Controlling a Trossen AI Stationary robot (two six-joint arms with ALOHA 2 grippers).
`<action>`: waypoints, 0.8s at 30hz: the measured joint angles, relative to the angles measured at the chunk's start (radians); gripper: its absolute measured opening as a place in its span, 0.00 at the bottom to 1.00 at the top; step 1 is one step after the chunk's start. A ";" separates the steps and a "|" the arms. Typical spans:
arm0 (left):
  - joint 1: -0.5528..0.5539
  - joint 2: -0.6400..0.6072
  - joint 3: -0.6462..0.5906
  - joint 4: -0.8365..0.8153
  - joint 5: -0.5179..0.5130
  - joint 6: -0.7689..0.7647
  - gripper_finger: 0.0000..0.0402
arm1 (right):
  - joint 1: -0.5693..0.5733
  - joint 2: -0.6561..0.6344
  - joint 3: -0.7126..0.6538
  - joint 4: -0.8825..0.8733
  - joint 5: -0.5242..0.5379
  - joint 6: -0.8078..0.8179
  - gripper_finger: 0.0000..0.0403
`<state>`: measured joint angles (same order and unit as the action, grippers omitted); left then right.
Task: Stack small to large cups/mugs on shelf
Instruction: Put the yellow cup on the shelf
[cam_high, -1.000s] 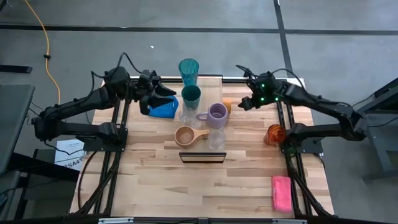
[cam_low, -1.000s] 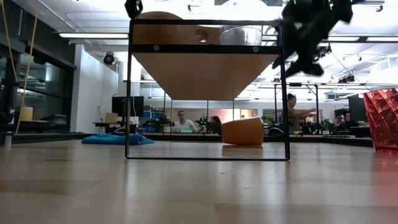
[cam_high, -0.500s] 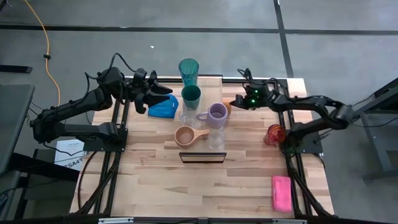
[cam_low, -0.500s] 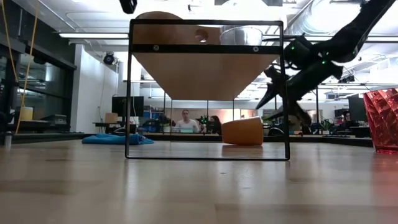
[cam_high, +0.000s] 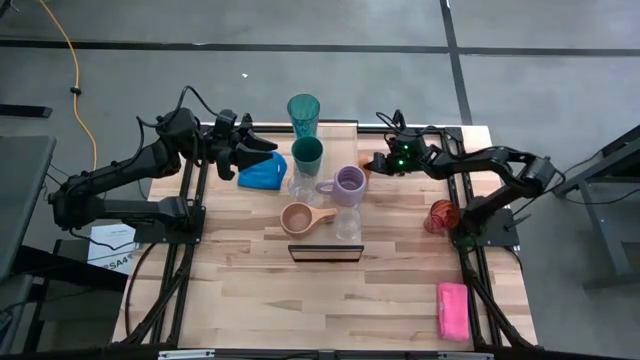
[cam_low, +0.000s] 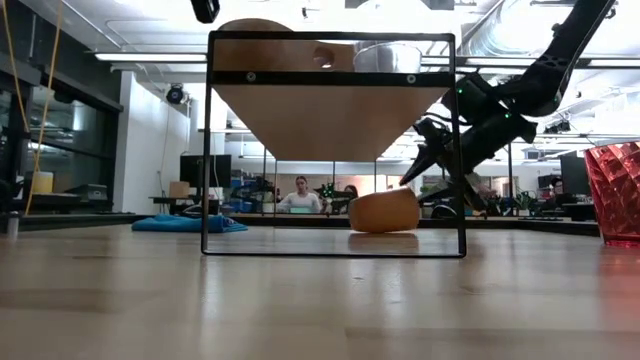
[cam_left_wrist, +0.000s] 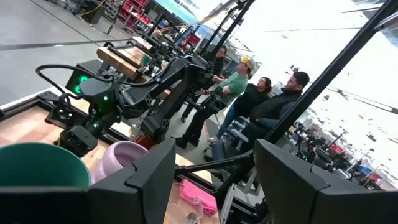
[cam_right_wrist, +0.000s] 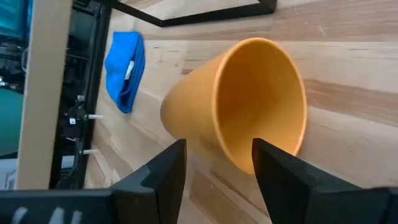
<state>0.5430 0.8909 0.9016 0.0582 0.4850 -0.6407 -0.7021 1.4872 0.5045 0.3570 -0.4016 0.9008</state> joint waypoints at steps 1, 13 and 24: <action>0.000 0.000 0.000 0.000 0.000 -0.001 0.51 | 0.000 0.000 0.000 0.005 0.000 0.000 0.43; 0.000 0.000 0.000 0.000 -0.007 -0.003 0.51 | -0.005 0.030 0.000 0.033 0.004 -0.167 0.40; 0.000 0.000 0.000 0.000 -0.007 0.002 0.51 | -0.004 0.080 0.000 0.074 -0.004 -0.194 0.17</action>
<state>0.5430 0.8913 0.9016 0.0578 0.4778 -0.6389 -0.7063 1.5673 0.5045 0.4313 -0.4057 0.7063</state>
